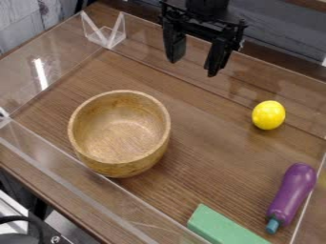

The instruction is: Put the purple eggplant in the brown bowl

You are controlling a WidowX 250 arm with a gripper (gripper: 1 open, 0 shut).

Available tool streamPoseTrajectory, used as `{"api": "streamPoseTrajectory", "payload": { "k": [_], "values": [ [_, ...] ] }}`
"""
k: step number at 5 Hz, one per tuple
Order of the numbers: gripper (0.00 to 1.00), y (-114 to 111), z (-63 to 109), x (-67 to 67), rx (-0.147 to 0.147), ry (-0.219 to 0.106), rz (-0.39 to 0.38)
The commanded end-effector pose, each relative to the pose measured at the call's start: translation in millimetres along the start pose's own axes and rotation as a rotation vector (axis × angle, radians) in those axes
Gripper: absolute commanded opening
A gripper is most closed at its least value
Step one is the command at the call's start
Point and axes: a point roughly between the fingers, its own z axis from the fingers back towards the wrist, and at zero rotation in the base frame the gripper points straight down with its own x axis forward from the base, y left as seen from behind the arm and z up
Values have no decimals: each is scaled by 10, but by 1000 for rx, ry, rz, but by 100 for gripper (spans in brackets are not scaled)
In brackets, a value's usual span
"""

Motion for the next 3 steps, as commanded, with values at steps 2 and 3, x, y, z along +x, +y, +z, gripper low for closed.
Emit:
{"api": "streamPoseTrajectory", "payload": {
  "k": [2, 3],
  "values": [
    [100, -398, -181, -152, -24, 20, -65],
    [100, -735, -295, -281, -29, 8, -113]
  ]
}}
